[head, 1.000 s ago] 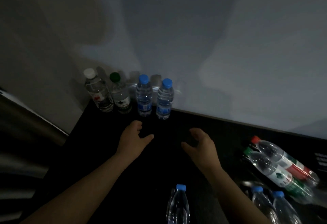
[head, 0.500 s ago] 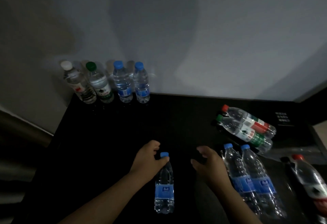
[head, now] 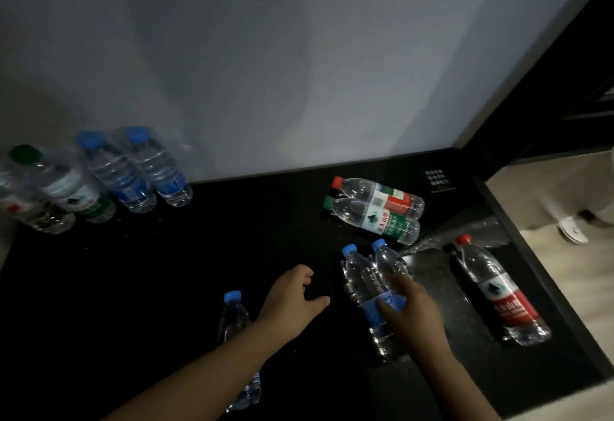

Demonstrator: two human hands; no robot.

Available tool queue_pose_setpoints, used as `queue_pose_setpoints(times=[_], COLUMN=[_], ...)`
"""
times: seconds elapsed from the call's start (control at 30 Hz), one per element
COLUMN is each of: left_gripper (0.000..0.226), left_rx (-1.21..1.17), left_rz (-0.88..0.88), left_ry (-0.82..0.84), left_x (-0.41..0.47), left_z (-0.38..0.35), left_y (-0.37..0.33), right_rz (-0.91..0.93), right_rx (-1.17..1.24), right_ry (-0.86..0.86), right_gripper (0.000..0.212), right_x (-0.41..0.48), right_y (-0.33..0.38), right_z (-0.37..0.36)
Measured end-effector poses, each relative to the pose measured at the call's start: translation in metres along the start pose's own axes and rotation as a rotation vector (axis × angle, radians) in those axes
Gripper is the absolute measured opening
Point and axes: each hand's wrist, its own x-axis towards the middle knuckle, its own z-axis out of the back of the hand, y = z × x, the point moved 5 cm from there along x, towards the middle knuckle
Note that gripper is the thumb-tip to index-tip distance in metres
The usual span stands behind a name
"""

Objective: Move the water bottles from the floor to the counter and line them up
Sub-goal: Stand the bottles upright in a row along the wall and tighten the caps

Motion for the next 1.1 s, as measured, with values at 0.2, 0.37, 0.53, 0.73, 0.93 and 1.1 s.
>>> queue_pose_setpoints(times=[0.2,0.37,0.53,0.73,0.93,1.1], left_gripper=[0.062,0.042,0.042,0.030,0.039,0.049], left_rx=[0.029,0.016,-0.009,-0.049,-0.101,-0.193], left_rz=[0.059,0.083,0.111,0.121,0.174,0.245], left_ry=[0.058,0.062,0.025,0.016,-0.014,0.053], left_x=[0.021,0.036,0.048,0.063,0.071,0.085], left_z=[-0.049,-0.078,-0.095,-0.107,-0.115,-0.123], left_y=[-0.013,-0.021,-0.025,-0.029,-0.029,-0.018], right_rz=[-0.079,-0.112,-0.127,-0.125,-0.153,-0.205], right_rx=[-0.034,-0.066,-0.068,-0.112,-0.098,0.009], right_ry=[-0.017,-0.025,0.018,0.016,0.075,0.165], right_gripper=[0.050,0.052,0.058,0.055,0.052,0.057], right_x=[0.014,0.023,0.032,0.044,0.053,0.054], right_y=[-0.039,-0.055,-0.063,-0.067,-0.074,-0.085], right_z=[0.023,0.026,0.020,0.015,0.006,-0.003])
